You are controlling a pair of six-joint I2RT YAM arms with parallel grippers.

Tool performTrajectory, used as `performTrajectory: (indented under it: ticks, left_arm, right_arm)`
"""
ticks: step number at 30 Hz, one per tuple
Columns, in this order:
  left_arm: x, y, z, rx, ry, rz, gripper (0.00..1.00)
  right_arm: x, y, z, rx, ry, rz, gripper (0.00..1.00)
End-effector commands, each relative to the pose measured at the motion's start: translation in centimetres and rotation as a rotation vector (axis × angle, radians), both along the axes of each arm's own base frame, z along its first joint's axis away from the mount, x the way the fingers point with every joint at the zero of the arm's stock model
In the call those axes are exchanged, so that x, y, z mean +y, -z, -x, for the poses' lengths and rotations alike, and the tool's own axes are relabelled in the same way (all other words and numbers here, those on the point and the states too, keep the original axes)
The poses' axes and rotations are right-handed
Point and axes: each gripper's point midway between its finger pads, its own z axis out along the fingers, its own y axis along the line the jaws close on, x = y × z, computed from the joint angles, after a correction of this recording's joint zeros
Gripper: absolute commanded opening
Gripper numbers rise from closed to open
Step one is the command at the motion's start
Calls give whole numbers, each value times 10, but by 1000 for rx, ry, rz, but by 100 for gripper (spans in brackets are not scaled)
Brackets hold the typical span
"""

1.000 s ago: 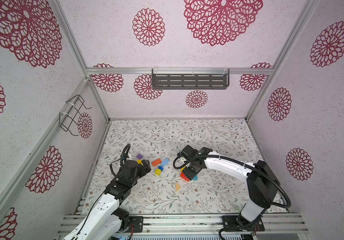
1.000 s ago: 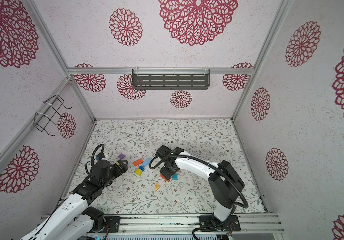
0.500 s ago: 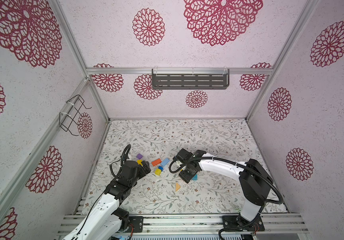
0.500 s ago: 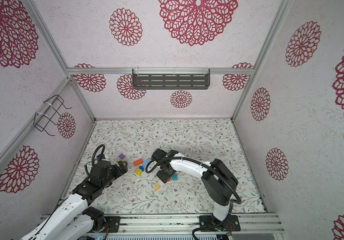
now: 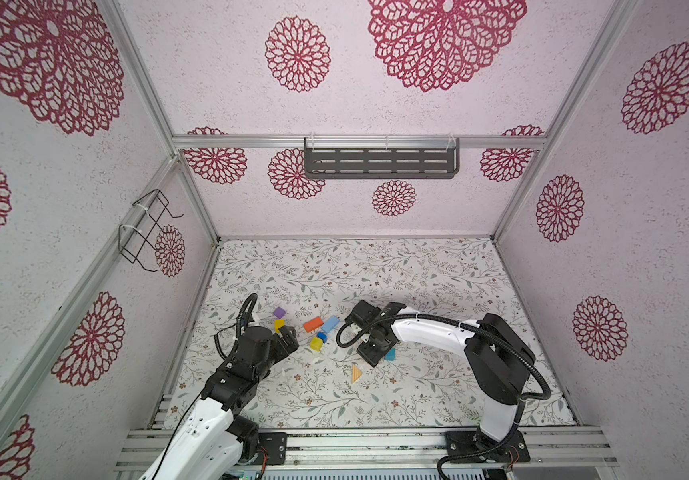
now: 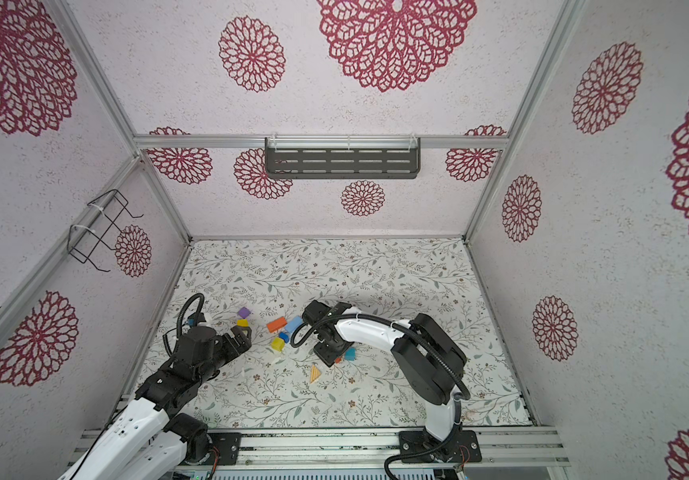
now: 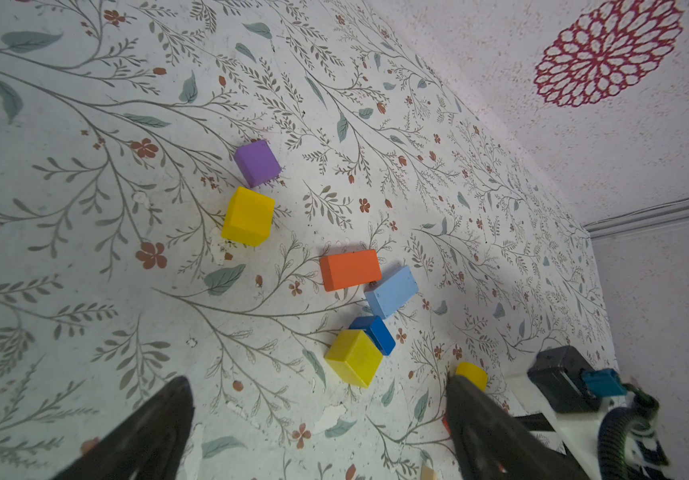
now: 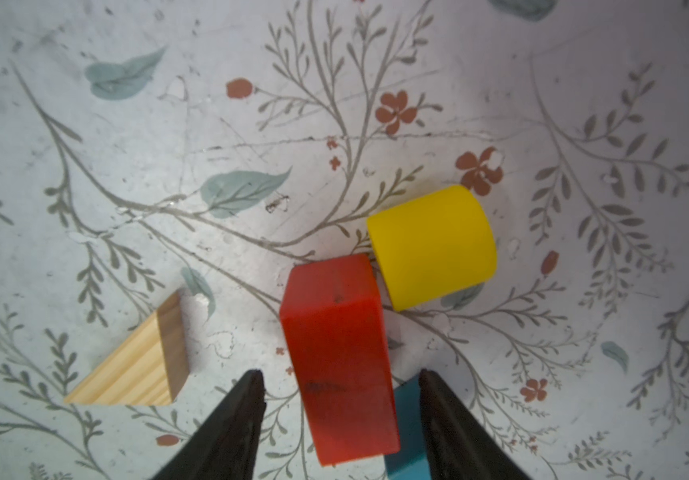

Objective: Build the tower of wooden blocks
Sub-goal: 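Lower the right gripper over the red rectangular block while the left gripper hovers, then close the right gripper on the red block and lift it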

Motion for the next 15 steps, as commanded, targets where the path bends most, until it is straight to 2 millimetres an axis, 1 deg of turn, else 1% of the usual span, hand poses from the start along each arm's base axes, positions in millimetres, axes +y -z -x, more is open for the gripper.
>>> performTrajectory:
  ticks: [1, 3, 5, 9, 12, 15]
  left_arm:
    - [4, 6, 7, 23, -15, -2, 97]
    - [3, 7, 8, 24, -11, 3, 97]
    - [0, 11, 9, 28, -2, 13, 97]
    - [1, 19, 11, 53, 5, 0, 97]
    - [0, 17, 10, 49, 20, -12, 97]
    - [-1, 13, 10, 43, 33, -23, 97]
  right_arm:
    - [7, -7, -4, -8, 19, -19, 57]
    - [7, -5, -4, -6, 33, -21, 55]
    - [8, -1, -3, 0, 45, -22, 51]
    - [9, -2, -5, -1, 76, -22, 44]
    - [9, -3, -7, -14, 97, 1, 39]
    - [11, -9, -13, -38, 129, 11, 33]
